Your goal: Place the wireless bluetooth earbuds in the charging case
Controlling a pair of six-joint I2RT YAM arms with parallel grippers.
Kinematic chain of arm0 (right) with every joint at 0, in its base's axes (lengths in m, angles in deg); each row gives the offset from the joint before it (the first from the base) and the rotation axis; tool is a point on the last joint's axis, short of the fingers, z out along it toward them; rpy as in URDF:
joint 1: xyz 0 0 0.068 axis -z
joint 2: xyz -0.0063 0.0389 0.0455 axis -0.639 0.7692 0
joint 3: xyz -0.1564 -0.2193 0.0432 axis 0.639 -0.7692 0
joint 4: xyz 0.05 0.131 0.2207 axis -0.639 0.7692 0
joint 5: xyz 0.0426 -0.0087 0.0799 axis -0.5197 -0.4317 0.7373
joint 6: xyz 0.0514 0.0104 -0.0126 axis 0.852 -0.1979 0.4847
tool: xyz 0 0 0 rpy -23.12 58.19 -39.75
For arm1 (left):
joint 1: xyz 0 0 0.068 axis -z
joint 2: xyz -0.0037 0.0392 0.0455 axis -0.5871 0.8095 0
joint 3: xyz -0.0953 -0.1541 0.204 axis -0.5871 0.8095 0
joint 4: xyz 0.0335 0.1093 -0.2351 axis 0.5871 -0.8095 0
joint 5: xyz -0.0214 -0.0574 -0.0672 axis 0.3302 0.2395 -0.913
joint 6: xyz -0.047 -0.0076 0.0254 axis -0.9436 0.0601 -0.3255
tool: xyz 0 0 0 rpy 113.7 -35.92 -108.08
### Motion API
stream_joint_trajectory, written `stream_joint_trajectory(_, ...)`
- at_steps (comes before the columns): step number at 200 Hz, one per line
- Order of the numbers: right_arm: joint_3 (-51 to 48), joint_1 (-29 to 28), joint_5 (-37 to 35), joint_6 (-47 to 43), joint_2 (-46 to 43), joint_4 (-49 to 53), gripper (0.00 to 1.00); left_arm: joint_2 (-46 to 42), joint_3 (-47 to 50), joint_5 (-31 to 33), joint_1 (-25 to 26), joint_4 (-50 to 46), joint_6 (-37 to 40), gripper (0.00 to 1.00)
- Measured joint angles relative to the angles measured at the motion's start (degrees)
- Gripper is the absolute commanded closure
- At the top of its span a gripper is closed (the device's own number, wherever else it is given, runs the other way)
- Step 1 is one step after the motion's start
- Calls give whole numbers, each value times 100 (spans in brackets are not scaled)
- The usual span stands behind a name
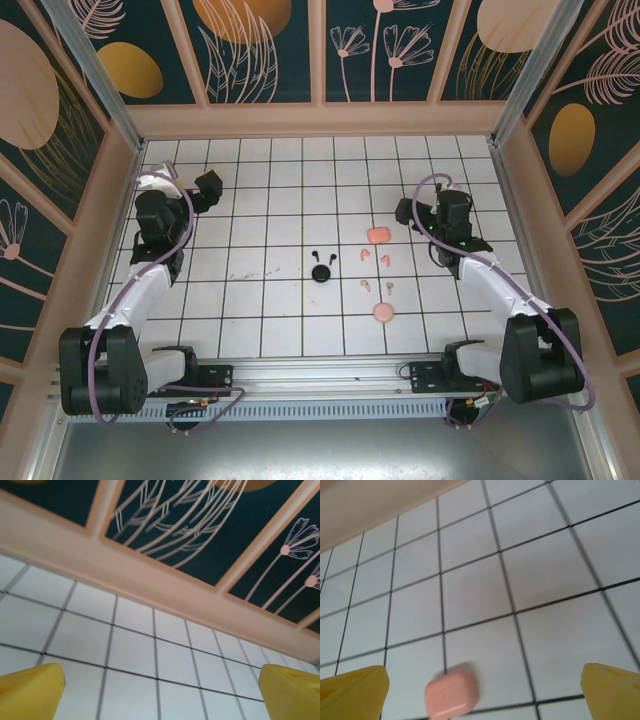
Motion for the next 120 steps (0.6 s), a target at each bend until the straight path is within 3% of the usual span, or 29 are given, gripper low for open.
stream_joint_trajectory(61, 74, -778, 105, 273, -37, 890, 6, -435, 922, -254, 481, -61, -901, 1)
stream_joint_trajectory(120, 852, -909, 234, -136, 719, 1464, 8, -94, 1014, -201, 789, -339, -1071, 1)
